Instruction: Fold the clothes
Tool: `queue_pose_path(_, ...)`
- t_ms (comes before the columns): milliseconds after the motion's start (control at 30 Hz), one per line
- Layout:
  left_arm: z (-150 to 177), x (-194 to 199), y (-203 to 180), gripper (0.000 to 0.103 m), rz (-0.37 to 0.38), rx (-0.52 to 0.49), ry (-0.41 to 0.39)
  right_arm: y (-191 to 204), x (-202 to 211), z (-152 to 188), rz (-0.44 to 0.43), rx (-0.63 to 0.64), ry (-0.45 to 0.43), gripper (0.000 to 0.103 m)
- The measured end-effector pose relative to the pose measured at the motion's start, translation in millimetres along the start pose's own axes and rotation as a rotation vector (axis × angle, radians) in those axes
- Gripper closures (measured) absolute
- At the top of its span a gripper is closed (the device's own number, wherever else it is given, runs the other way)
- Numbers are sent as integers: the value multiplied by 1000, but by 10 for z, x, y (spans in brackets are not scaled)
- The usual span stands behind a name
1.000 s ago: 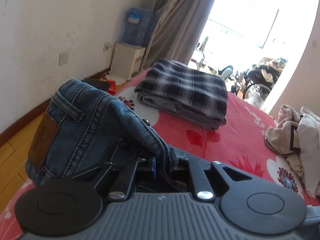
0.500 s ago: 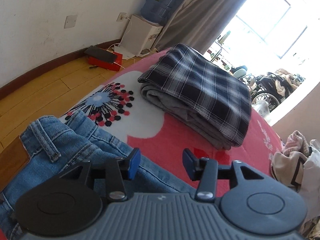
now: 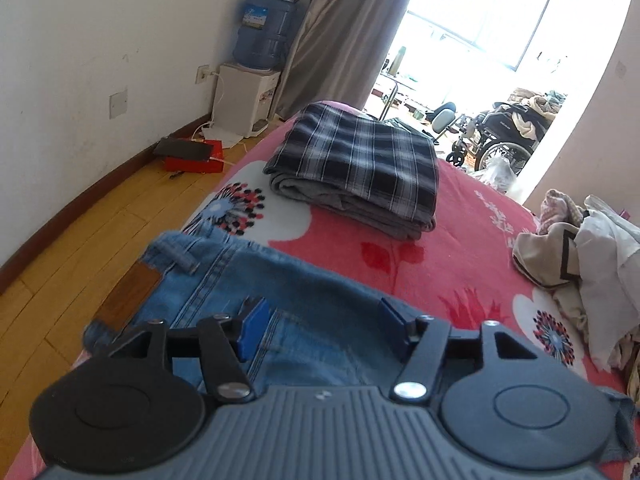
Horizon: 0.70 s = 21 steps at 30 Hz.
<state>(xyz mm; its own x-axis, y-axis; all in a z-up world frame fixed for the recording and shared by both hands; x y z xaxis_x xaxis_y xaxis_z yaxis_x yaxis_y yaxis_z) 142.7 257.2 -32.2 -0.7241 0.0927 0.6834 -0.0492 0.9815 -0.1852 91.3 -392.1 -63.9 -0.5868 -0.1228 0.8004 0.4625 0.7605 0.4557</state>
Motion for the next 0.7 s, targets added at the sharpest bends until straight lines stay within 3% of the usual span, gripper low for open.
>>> queue_pose_path(67, 238, 148, 88, 39, 29, 75, 23, 110, 218, 190, -13, 97, -45, 27)
queue_pose_path(133, 484, 187, 184, 39, 81, 167, 57, 202, 272, 427, -140, 85, 30, 27)
queue_pose_path(267, 824, 76, 357, 39, 134, 343, 82, 441, -86, 1198, -413, -147, 316, 27)
queue_pose_path(333, 915, -16, 446, 38, 148, 419, 74, 498, -332, 1495, -488, -273, 404, 27)
queue_pose_path(400, 999, -112, 532, 38, 158, 488, 69, 507, -547, 1693, -507, -381, 440, 27)
queue_pose_path(533, 1050, -326, 651, 38, 168, 559, 55, 669, -662, 1812, -550, -450, 372, 26)
queue_pose_path(700, 941, -521, 690, 38, 144, 570, 18, 937, -831, 1690, -562, -449, 284, 26)
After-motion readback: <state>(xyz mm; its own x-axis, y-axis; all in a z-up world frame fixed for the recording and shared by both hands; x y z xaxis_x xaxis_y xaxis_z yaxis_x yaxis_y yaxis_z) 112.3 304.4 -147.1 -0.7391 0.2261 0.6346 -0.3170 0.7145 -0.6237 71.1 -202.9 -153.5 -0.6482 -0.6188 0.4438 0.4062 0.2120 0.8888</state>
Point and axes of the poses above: each gripper's, at about its wrist camera, not at the fingertips, and x roughly against the way its jaws point, y to its left, z to its underside, the point moved 6 cm from there along -x, roughly the way its jaws point, and after that the axes turned 11 degrees about -x, right-handed, at the moved point
